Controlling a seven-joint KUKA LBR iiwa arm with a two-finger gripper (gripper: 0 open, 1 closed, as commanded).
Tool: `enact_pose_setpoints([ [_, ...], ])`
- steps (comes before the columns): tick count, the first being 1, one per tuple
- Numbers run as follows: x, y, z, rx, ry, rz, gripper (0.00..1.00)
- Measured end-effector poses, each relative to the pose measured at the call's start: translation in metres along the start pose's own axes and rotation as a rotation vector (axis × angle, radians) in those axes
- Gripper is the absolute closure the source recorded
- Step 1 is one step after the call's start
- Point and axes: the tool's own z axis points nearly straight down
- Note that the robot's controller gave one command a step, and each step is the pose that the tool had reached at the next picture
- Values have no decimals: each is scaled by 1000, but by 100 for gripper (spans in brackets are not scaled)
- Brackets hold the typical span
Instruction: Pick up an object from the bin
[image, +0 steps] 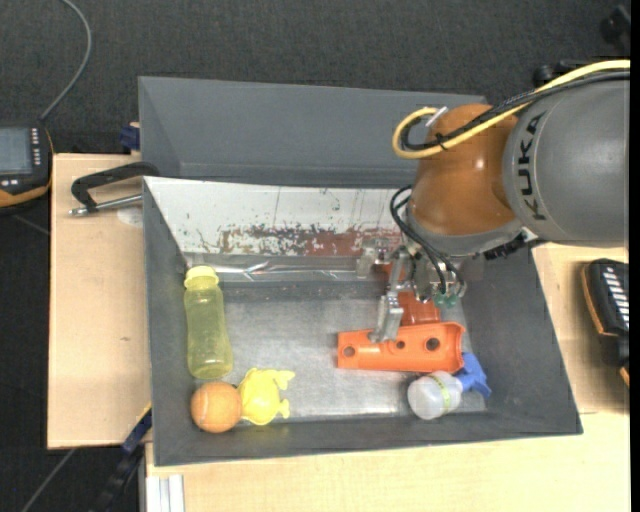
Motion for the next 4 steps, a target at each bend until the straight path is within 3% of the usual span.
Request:
enact_pose_setpoints([
  [1, -2, 0, -5, 0, -8, 0, 0],
  [2, 19, -7, 29, 0, -14, -93, 0],
  [3, 47, -11, 36, -1, -3, -175, 0],
  [4, 33, -20, 10, -1, -24, -130, 0],
])
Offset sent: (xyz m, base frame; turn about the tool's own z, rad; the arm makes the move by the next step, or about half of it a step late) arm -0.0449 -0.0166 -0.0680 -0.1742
